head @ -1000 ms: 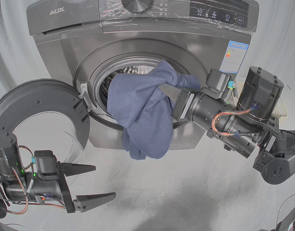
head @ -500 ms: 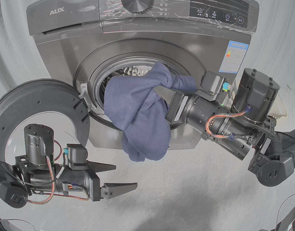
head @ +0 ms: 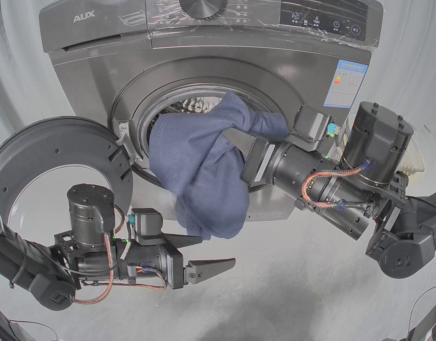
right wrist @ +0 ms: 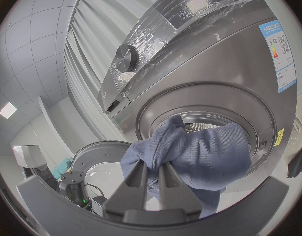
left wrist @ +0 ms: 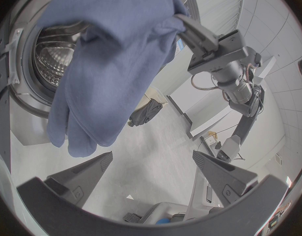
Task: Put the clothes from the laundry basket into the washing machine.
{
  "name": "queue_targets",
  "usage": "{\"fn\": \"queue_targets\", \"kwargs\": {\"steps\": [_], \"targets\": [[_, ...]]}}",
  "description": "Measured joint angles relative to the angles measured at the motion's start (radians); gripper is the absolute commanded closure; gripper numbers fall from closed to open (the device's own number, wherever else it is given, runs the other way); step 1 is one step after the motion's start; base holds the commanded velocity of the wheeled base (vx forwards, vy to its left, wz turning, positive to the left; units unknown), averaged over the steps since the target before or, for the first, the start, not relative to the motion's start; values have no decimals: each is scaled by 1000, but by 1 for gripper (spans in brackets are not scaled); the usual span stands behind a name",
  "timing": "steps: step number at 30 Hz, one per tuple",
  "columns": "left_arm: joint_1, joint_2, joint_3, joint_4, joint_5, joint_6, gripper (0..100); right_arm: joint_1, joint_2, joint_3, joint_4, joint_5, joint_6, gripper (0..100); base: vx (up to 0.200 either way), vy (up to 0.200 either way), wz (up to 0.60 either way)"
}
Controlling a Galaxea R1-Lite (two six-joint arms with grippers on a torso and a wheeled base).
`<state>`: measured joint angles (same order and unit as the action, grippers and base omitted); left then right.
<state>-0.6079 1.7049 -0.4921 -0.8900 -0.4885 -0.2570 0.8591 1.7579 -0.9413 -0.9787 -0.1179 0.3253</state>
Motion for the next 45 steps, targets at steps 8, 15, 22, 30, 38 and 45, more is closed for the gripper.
{"fn": "queue_targets", "kwargs": {"steps": [8, 15, 22, 30, 38, 45], "targets": [[-14, 106, -27, -26, 12, 2, 0, 2, -3, 0, 0, 0, 0, 100, 0, 0, 0], [-17, 181, -55, -61, 35, 3, 0, 3, -3, 0, -16, 2, -4, 100, 0, 0, 0], [-14, 263, -96, -150, 81, -14, 0, 5, -3, 0, -19, 1, -4, 100, 0, 0, 0], [-16, 336, -155, -218, 136, -28, 0, 10, -3, 2, -20, 1, -4, 100, 0, 0, 0], [-23, 365, -174, -247, 156, -30, 0, 11, -3, 8, -21, 0, -3, 100, 0, 0, 0], [-30, 372, -186, -305, 201, -29, 100, 12, -3, 9, -21, -1, -3, 100, 0, 0, 0]]}}
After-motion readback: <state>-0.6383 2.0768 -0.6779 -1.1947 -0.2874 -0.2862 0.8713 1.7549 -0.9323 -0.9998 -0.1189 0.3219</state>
